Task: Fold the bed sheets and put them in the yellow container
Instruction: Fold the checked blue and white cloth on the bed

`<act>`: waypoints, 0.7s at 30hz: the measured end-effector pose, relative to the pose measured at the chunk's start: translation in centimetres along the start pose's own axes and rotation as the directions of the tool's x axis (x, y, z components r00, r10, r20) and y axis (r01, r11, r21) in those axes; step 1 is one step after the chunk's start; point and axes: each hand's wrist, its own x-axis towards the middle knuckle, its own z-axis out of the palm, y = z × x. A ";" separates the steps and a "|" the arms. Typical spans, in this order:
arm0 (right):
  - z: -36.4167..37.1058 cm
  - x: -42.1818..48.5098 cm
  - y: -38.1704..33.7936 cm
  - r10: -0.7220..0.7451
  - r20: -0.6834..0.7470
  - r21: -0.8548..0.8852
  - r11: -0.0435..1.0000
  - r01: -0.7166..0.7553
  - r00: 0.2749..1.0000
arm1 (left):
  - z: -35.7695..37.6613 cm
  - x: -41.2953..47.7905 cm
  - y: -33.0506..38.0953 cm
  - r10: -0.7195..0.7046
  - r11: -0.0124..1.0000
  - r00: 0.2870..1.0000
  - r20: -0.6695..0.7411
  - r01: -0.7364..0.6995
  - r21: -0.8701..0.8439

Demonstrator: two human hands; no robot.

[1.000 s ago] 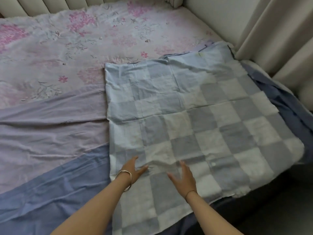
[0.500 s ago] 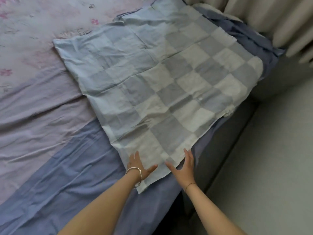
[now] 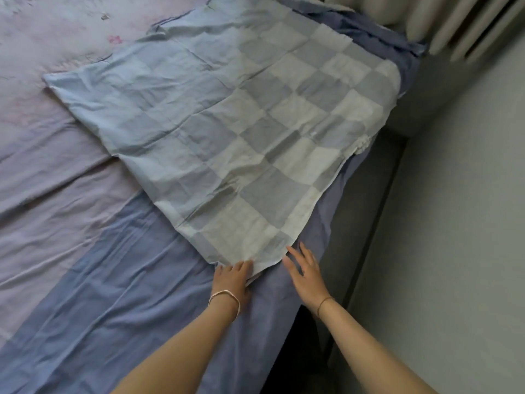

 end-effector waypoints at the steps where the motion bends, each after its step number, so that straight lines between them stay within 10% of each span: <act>1: -0.2 -0.2 -0.1 -0.017 0.004 0.000 1.000 0.017 1.000 | -0.1 0.2 0.0 -0.001 1.000 1.000 -0.021 0.001 0.007; 6: -1.3 -0.6 -2.0 -0.180 0.025 -0.130 0.975 0.182 0.983 | -3.7 0.7 -0.3 -0.042 0.948 0.975 -0.220 -0.030 -0.318; 10: -2.9 2.1 -5.7 -0.265 0.053 -0.198 0.942 0.270 0.963 | -9.2 1.3 -0.9 -0.043 0.660 0.948 -0.316 -0.210 -0.721; 16: -5.2 5.7 -11.6 -0.275 0.059 -0.057 0.959 0.278 0.960 | -17.4 3.2 -1.2 -0.202 0.370 0.907 -0.369 -0.278 -0.887; 21: -8.4 8.3 -16.1 -0.257 0.083 0.036 0.966 0.255 0.963 | -24.0 5.2 -2.1 -0.269 0.327 0.876 -0.401 -0.309 -0.893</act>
